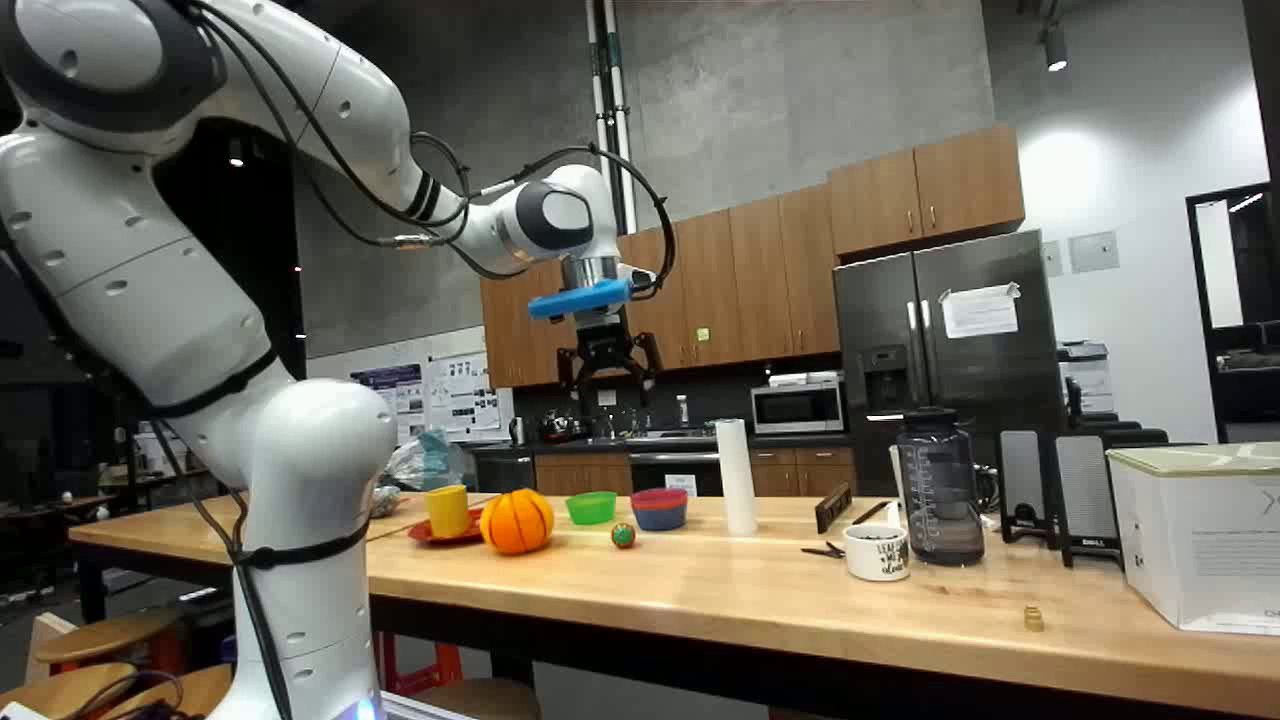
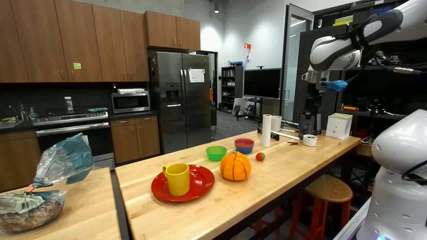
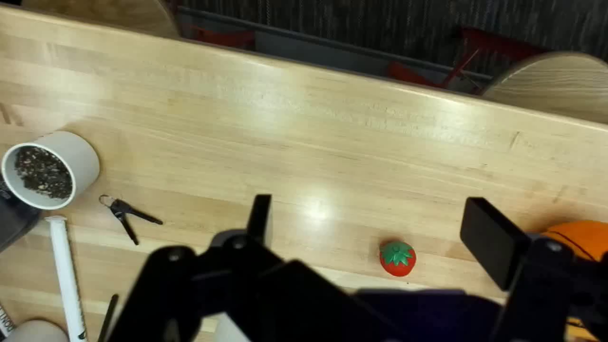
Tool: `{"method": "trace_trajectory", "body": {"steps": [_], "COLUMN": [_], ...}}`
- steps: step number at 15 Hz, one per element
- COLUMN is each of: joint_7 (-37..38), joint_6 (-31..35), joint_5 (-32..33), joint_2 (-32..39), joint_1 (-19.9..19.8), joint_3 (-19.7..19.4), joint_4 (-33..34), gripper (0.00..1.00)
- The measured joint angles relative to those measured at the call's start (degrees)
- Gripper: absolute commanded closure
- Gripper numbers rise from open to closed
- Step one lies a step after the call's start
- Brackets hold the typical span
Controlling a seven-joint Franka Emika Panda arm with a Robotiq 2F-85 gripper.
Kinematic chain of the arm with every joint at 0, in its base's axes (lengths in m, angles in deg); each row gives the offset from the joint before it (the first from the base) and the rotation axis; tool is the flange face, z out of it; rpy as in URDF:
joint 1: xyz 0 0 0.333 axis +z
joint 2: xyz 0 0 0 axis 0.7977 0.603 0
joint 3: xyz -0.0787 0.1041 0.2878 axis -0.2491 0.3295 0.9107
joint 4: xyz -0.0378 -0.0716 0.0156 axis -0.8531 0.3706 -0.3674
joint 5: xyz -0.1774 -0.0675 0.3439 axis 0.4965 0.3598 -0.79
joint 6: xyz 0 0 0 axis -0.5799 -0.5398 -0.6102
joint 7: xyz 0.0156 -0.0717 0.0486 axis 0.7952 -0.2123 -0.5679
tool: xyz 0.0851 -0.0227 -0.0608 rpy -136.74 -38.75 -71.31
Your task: Remove the pink bowl from the stacked bowl
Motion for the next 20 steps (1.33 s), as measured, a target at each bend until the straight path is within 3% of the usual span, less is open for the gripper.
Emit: {"method": "trace_trajectory", "body": {"steps": [12, 20], "joint_7": [0.07, 4.74], "joint_6": [1.39, 10.11], "joint_5": [-2.02, -6.35], "joint_2": [0.18, 5.76], "joint_1": [1.3, 4.75], "joint_3": [1.37, 5.9], "joint_4": [-0.84, -2.39], "gripper": [0.0, 0.0]}}
